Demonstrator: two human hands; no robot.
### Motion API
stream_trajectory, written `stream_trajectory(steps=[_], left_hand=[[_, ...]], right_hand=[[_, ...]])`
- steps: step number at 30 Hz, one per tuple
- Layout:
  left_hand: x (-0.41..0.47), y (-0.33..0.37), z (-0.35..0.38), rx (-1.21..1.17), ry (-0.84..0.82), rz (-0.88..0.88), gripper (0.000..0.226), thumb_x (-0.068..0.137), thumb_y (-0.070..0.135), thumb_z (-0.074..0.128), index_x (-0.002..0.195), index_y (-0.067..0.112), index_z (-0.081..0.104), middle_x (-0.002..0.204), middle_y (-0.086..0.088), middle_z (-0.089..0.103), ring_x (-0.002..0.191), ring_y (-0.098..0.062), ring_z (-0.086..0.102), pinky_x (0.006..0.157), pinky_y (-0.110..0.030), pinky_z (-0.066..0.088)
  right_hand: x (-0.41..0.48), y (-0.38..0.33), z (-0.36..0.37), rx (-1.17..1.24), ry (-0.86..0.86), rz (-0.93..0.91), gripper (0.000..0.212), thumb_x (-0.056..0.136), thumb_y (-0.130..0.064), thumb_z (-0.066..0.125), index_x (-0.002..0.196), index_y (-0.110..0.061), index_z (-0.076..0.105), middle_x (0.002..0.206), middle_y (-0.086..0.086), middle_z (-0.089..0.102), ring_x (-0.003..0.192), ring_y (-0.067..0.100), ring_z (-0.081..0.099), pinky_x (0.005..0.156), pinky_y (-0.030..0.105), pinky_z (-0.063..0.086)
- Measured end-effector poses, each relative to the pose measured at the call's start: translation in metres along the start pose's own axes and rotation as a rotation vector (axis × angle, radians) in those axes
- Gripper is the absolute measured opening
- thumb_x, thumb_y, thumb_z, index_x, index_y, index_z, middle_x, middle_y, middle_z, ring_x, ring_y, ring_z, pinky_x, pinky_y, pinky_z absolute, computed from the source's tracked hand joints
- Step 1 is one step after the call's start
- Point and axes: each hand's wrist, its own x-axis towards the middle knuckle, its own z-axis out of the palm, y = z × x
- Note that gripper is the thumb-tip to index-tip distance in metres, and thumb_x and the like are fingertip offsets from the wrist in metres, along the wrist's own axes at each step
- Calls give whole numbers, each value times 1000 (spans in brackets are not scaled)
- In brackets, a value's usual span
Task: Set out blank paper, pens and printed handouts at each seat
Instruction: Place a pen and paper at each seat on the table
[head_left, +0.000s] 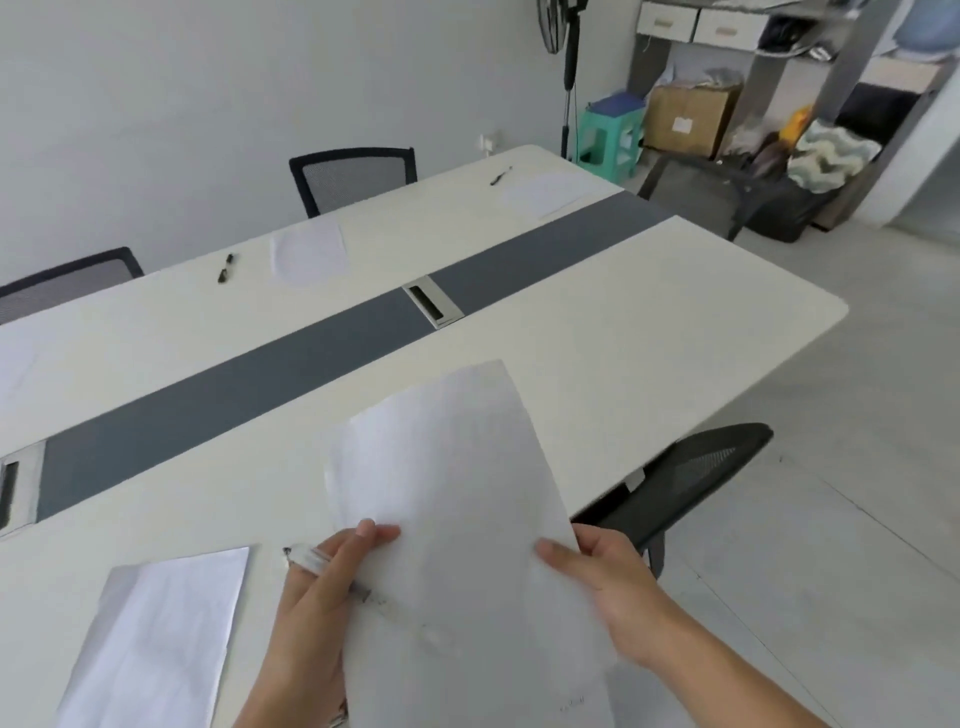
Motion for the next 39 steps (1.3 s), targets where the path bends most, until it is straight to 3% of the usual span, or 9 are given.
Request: stream_trajectory(steps=[4, 7, 12, 15, 21, 24, 28, 34, 39], left_hand=[[13, -6, 39, -52, -40, 28, 23, 92, 13, 53, 89, -2, 69, 79, -10, 73, 68, -16, 70, 58, -25, 57], [29, -6, 56, -63, -74, 54, 23, 91, 10, 52, 87, -3, 71, 82, -15, 74, 71, -17, 71, 58, -21, 57], [71, -1, 68, -87, -125, 61, 20, 90, 6, 54, 94, -1, 72, 95, -19, 75, 83, -22, 72, 66, -24, 59], [93, 3, 77, -104, -119, 57, 19, 89, 2, 55, 95, 2, 73, 96, -16, 75, 83, -21, 72, 67, -25, 59], [114, 7, 82, -84, -47, 60, 21, 93, 2, 52, 96, 7, 73, 86, -11, 75, 76, -18, 70, 70, -32, 50], [122, 5, 77, -65, 1, 59, 22, 94, 5, 52, 99, 12, 73, 91, -11, 76, 79, -19, 71, 72, -36, 50], [133, -5, 79, -47, 66, 34, 25, 95, 7, 52, 112, 17, 67, 100, -7, 76, 88, -21, 72, 74, -35, 53], [147, -23, 100, -24, 156, -7, 37, 96, 7, 51, 128, 27, 54, 113, -4, 72, 98, -20, 70, 75, -31, 56], [165, -35, 119, -64, 301, -78, 30, 96, 7, 50, 119, 22, 62, 115, -10, 70, 100, -27, 68, 83, -40, 53]], right_hand=[[6, -28, -44, -33, 124, -81, 31, 81, -26, 75, 88, 4, 74, 95, 27, 73, 83, 37, 71, 82, 51, 55], [24, -44, -60, -90, 199, -175, 32, 92, -23, 64, 85, 7, 70, 89, 29, 71, 74, 31, 67, 71, 42, 53], [55, -79, -69, -160, 324, -295, 27, 97, -15, 57, 79, 3, 67, 68, 8, 70, 61, 16, 63, 55, 25, 50], [74, -102, -79, -202, 326, -308, 25, 96, -18, 58, 85, 3, 67, 81, 22, 70, 69, 24, 63, 65, 35, 49], [113, -122, -82, -235, 260, -275, 34, 91, -21, 66, 82, 11, 60, 78, 26, 64, 67, 26, 60, 63, 37, 46], [133, -116, -79, -268, 215, -249, 27, 90, -17, 68, 85, 9, 64, 90, 35, 65, 70, 32, 63, 67, 44, 50], [155, -111, -78, -345, 141, -200, 13, 89, -11, 68, 85, 1, 71, 89, 24, 73, 82, 44, 69, 78, 58, 54], [190, -117, -98, -434, -47, -88, 8, 87, -10, 69, 93, -5, 71, 92, 16, 76, 88, 40, 71, 83, 56, 55], [219, -139, -129, -532, -287, 70, 12, 90, -10, 66, 98, -7, 75, 99, 11, 77, 92, 30, 74, 79, 40, 58]])
